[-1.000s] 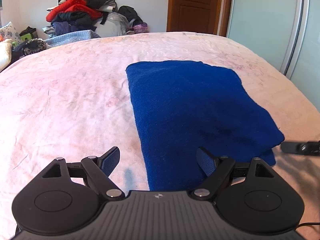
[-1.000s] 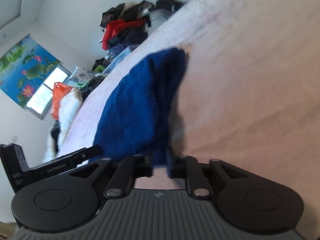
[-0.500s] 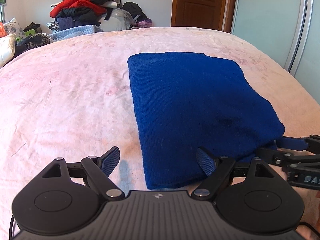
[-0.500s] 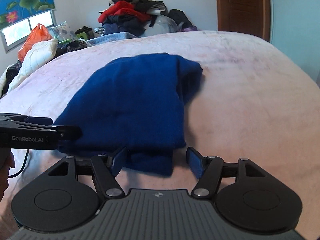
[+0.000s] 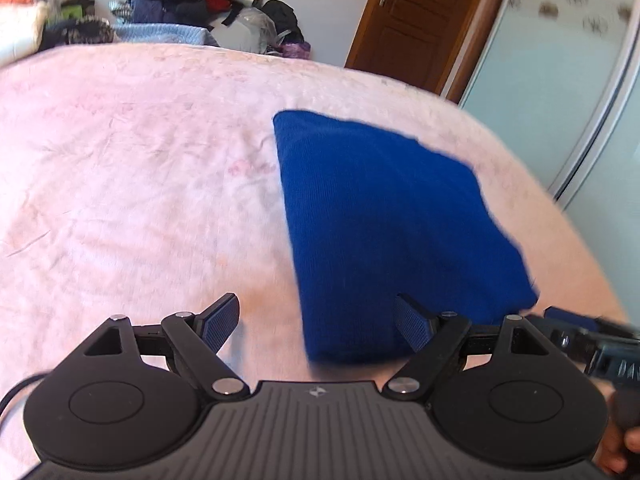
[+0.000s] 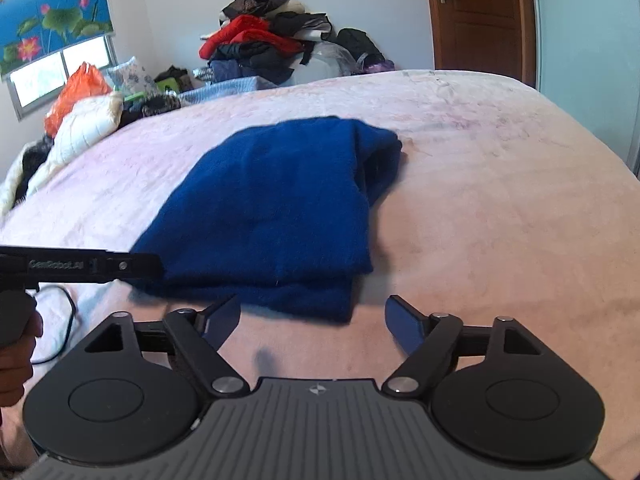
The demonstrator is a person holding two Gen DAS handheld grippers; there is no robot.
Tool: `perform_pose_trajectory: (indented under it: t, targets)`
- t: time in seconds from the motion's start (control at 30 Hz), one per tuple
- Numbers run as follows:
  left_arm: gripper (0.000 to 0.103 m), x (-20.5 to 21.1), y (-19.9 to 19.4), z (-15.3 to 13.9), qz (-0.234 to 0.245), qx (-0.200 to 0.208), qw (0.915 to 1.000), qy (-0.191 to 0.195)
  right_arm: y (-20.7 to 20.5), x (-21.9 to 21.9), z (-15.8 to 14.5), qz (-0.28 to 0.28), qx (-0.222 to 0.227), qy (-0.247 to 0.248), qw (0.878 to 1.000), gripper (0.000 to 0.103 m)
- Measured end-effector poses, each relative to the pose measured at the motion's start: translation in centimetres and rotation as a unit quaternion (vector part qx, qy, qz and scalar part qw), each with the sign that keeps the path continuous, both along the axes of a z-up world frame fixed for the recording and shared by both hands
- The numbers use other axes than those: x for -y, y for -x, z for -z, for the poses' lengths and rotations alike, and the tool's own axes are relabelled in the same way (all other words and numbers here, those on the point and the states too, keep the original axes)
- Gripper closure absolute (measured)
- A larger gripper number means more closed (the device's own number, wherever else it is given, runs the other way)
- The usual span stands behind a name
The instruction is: Fold small clothes
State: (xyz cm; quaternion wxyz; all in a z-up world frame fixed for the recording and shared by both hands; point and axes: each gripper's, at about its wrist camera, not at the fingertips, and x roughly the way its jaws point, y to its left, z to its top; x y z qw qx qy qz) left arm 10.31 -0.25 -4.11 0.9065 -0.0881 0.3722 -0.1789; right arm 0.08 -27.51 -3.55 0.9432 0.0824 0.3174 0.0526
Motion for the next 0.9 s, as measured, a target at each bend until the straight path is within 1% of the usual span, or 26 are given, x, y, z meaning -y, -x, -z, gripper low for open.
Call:
perform_pose_trajectory:
  t: [0.03, 0.1, 0.17, 0.2, 0.3, 0.37, 0.43, 0.5, 0.57, 0.63, 0.67, 0.7, 0.73, 0.77, 0.8, 0.83, 0.87, 0.9]
  targets:
    - [0.017, -0.4, -0.8, 0.0, 0.001, -0.005, 0.9998, 0.020, -0.4, 0.9, -0.2, 0.006, 0.006, -0.020, 1.000, 0.016]
    - [0.015, -1.0, -2.6, 0.4, 0.009, -0.039, 0.9973, 0.062, -1.8, 3.4, -0.4, 0.013, 0.014, -0.075, 0.997, 0.015]
    - [0.015, -1.3, -4.0, 1.3, 0.021, -0.079, 0.9904, 0.111, -4.1, 5.8, 0.0, -0.001, -0.002, -0.135, 0.991, 0.015]
    - [0.015, -1.3, -4.4, 1.7, 0.027, -0.091, 0.9871, 0.129, -5.3, 6.6, 0.4, -0.018, -0.013, -0.163, 0.986, 0.015]
    - [0.013, -1.1, -4.7, 2.1, 0.041, -0.077, 0.9856, 0.144, -8.5, 7.8, 2.0, -0.054, -0.050, -0.221, 0.972, 0.017]
    - [0.013, -0.9, -4.9, 2.3, 0.047, -0.071, 0.9855, 0.147, -9.8, 7.9, 2.4, -0.080, -0.045, -0.249, 0.964, 0.017]
    - [0.014, -0.7, -5.4, 2.4, 0.052, -0.068, 0.9848, 0.151, -11.1, 7.7, 3.0, -0.096, -0.046, -0.285, 0.953, 0.017]
    - [0.014, -0.5, -6.5, 2.4, 0.047, -0.062, 0.9840, 0.160, -12.5, 6.9, 3.0, -0.110, -0.047, -0.300, 0.947, 0.017]
    - [0.024, -0.6, -8.1, 2.1, 0.032, -0.054, 0.9842, 0.165, -14.1, 5.7, 2.8, -0.117, -0.047, -0.288, 0.949, 0.017]
    - [0.046, -0.7, -9.6, 2.2, 0.027, -0.068, 0.9836, 0.165, -15.8, 5.2, 2.7, -0.112, -0.048, -0.293, 0.948, 0.018]
    - [0.050, -0.7, -10.0, 2.3, 0.029, -0.076, 0.9831, 0.164, -16.4, 5.1, 2.6, -0.110, -0.049, -0.295, 0.948, 0.018]
    - [0.060, -0.7, -10.3, 2.5, 0.032, -0.082, 0.9829, 0.162, -16.9, 5.0, 2.5, -0.107, -0.049, -0.295, 0.948, 0.018]
    - [0.066, -0.7, -10.2, 2.6, 0.034, -0.080, 0.9836, 0.158, -17.3, 4.9, 2.5, -0.104, -0.049, -0.294, 0.949, 0.018]
    - [0.068, -0.8, -9.9, 2.6, 0.035, -0.071, 0.9846, 0.156, -17.4, 4.7, 2.4, -0.103, -0.048, -0.290, 0.950, 0.023]
    - [0.072, -0.9, -9.5, 2.5, 0.037, -0.061, 0.9857, 0.153, -17.4, 4.4, 2.4, -0.102, -0.051, -0.283, 0.952, 0.036]
    - [0.074, -1.0, -9.3, 2.4, 0.040, -0.054, 0.9865, 0.149, -17.4, 4.3, 2.5, -0.095, -0.053, -0.274, 0.956, 0.056]
    - [0.075, -1.2, -9.1, 2.2, 0.042, -0.047, 0.9870, 0.148, -17.4, 4.4, 2.7, -0.085, -0.057, -0.270, 0.957, 0.065]
    - [0.076, -1.4, -9.1, 2.1, 0.044, -0.045, 0.9870, 0.148, -17.3, 4.6, 3.1, -0.077, -0.066, -0.283, 0.954, 0.070]
